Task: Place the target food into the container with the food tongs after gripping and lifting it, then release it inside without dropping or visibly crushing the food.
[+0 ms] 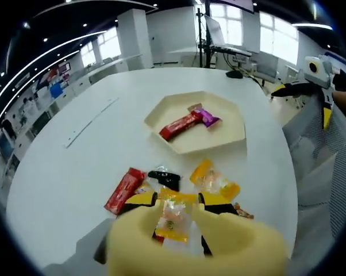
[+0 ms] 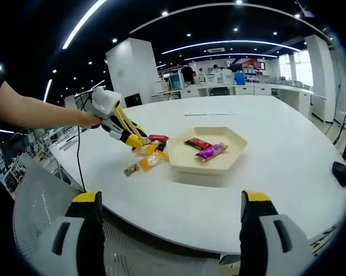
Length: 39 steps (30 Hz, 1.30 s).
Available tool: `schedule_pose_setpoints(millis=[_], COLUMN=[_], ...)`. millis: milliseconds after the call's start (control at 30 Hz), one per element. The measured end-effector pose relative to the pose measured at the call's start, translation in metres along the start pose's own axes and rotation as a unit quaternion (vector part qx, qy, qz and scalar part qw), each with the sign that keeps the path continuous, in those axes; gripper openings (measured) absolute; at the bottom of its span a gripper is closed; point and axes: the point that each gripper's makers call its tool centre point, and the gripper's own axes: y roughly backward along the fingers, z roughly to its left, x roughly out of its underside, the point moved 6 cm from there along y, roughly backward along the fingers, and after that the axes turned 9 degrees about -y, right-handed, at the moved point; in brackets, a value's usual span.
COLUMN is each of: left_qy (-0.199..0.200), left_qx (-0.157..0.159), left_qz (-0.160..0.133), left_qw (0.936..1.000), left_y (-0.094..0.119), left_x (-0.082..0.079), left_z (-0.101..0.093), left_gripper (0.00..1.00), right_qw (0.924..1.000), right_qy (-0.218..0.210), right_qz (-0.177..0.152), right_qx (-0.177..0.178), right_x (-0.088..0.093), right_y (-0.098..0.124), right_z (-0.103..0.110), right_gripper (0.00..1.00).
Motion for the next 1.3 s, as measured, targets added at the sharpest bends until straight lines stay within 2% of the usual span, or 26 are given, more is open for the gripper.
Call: schedule_pose_setpoints(millis=[433,733,1133,1300], left_qy=[-0.006,-0.032,-0.005,0.003], left_qx=[0.015,0.021,0.011,0.006], left_qz=[0.003,-0.006,-0.031,-0.030], left_qw=[0.9999,0.9992,0.9994,0.9995], left_y=[-0.011,-0.015,-0.015,-0.015], left_x=[0.006,0.013,0.016,0.015], left_z=[0.004,0.000,0.000,0.000], left_gripper=[0.25,0.25,0.24,0.21], right_qw=[1.0000,1.0000,1.0000,1.0000], right_qy=[0.000,-0.001,-0.002,-0.001], right_qz=[0.004,0.004,0.005,0.006], right_qx=[-0.005,-0.005,-0.004,-0.003], right_x=[0.001,0.001,0.001,0.001], right_y=[-0.001,-0.001,-0.002,-0.001], right_z=[0.001,0.000,0.000,0.000], right_gripper=[0.99,0.99,0.99,0.99])
